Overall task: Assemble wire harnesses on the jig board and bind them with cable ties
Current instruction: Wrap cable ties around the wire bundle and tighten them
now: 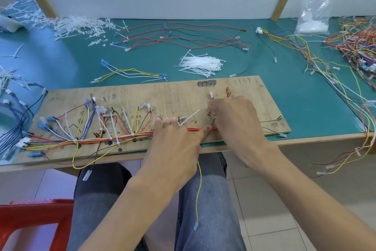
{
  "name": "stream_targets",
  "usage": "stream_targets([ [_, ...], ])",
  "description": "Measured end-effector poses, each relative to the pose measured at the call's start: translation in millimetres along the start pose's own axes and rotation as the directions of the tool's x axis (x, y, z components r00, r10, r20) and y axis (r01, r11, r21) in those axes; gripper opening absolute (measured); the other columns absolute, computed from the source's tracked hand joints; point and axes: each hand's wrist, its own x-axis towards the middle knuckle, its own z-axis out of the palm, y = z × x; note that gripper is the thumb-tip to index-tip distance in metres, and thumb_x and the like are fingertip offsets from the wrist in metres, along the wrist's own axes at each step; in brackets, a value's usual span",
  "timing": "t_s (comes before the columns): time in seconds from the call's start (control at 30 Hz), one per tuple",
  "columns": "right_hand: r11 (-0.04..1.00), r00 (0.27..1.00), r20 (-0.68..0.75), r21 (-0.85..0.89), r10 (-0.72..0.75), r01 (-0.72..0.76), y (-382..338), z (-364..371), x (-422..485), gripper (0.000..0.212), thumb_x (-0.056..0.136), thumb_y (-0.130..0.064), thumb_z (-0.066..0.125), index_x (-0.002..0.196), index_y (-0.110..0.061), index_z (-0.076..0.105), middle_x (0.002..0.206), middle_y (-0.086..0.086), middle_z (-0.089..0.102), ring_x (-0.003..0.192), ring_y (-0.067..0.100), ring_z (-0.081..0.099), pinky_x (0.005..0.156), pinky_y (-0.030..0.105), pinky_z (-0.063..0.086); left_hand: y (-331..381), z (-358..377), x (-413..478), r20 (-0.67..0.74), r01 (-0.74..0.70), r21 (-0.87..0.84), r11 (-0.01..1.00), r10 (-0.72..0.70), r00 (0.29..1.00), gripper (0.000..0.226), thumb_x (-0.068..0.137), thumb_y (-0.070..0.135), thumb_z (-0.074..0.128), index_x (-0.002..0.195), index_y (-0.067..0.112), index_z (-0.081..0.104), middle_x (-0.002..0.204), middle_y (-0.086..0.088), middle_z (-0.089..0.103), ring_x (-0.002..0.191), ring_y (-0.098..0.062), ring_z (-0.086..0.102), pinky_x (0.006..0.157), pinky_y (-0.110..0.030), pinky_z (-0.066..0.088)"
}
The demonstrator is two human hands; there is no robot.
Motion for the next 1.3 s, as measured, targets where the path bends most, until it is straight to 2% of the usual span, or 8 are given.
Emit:
stream_targets([
  [0.17,0.994,0.990,0.080,0.010,-0.113,0.112,-6.7,-10.3,-41.1,0.032,0.087,-0.009,0.057,0.114,-0.027,0.058,0.100,-0.009,0.064,0.109,0.020,0.051,0.058,0.034,0.042,0.9,-0.1,-0.5,-0.023,0.005,0.000,1.000,-0.005,1.000,0.066,0.099,0.041,0.052,0.154,0.045,0.017,0.127,-0.026,0.062,0.117,-0.042,0.057,0.109,-0.057,0.037],
  [0.33,0.987,0.978,0.145,0.086,-0.149,0.138,-5.3,-1.9,-74.8,0.094,0.079,0.000,0.073,0.162,-0.024,0.035,0.159,-0.012,0.047,0.134,0.018,0.051,0.079,0.036,0.057,1.2,0.4,-1.3,-0.018,0.016,0.021,1.000,-0.015,1.000,0.058,0.099,0.043,0.051,0.153,0.045,0.032,0.132,-0.025,0.062,0.123,-0.042,0.056,0.111,-0.057,0.035],
  [0.47,0.972,0.990,-0.086,0.198,-0.110,0.125,11.9,13.4,-97.1,0.093,0.059,0.016,0.080,0.146,-0.011,0.061,0.138,0.000,0.069,0.105,0.027,0.072,0.068,0.039,0.063,-0.3,0.3,-1.3,-0.002,-0.007,0.008,1.000,0.007,1.000,0.062,0.103,0.048,0.045,0.157,0.051,0.015,0.135,-0.025,0.059,0.126,-0.041,0.054,0.111,-0.056,0.034],
  [0.73,0.897,0.951,-0.305,0.406,-0.045,0.173,34.2,43.0,-127.4,0.077,0.067,0.025,0.073,0.135,-0.011,0.071,0.134,-0.002,0.071,0.111,0.015,0.073,0.098,0.021,0.052,5.0,-8.9,-8.0,0.035,0.105,-0.031,0.994,-0.104,0.994,0.050,0.107,0.056,0.027,0.156,0.053,0.017,0.145,-0.018,0.052,0.137,-0.037,0.045,0.111,-0.060,0.033],
  [0.87,0.877,0.933,-0.356,0.432,-0.047,0.209,35.7,51.2,-136.2,0.072,0.065,0.025,0.079,0.126,-0.011,0.076,0.131,-0.003,0.073,0.113,0.010,0.073,0.093,0.027,0.059,16.2,-19.8,-15.4,-0.072,0.195,-0.036,0.980,-0.198,0.978,0.052,0.098,0.042,0.056,0.148,0.042,0.041,0.137,-0.013,0.045,0.127,-0.036,0.040,0.096,-0.051,0.039],
  [0.93,0.872,0.927,-0.373,0.438,-0.047,0.220,37.3,53.8,-137.7,0.070,0.064,0.025,0.079,0.124,-0.011,0.077,0.129,-0.003,0.074,0.111,0.010,0.074,0.091,0.027,0.060,27.3,-19.8,-16.9,-0.129,0.097,-0.064,0.993,-0.105,0.986,0.057,0.088,0.033,0.070,0.142,0.031,0.053,0.145,-0.012,0.044,0.130,-0.036,0.041,0.096,-0.051,0.036],
  [1.07,0.861,0.924,-0.379,0.450,-0.056,0.237,34.9,55.6,-140.8,0.060,0.070,0.021,0.081,0.122,-0.008,0.078,0.126,0.000,0.075,0.110,0.013,0.075,0.090,0.029,0.060,40.2,-6.6,-13.5,-0.149,-0.054,-0.093,0.994,0.040,0.988,0.061,0.093,0.034,0.062,0.151,0.021,0.048,0.172,-0.002,0.021,0.150,-0.030,0.028,0.115,-0.053,0.027],
  [1.3,0.767,0.888,-0.460,0.566,-0.013,0.304,57.6,40.6,-137.3,0.027,0.104,-0.009,0.055,0.116,-0.007,0.080,0.112,-0.004,0.079,0.099,0.002,0.073,0.083,0.022,0.060,30.8,15.1,-6.0,-0.090,-0.072,-0.252,0.965,0.050,0.995,0.057,0.101,0.037,0.044,0.158,0.026,0.043,0.165,0.012,0.039,0.148,-0.017,0.034,0.116,-0.045,0.030],
])
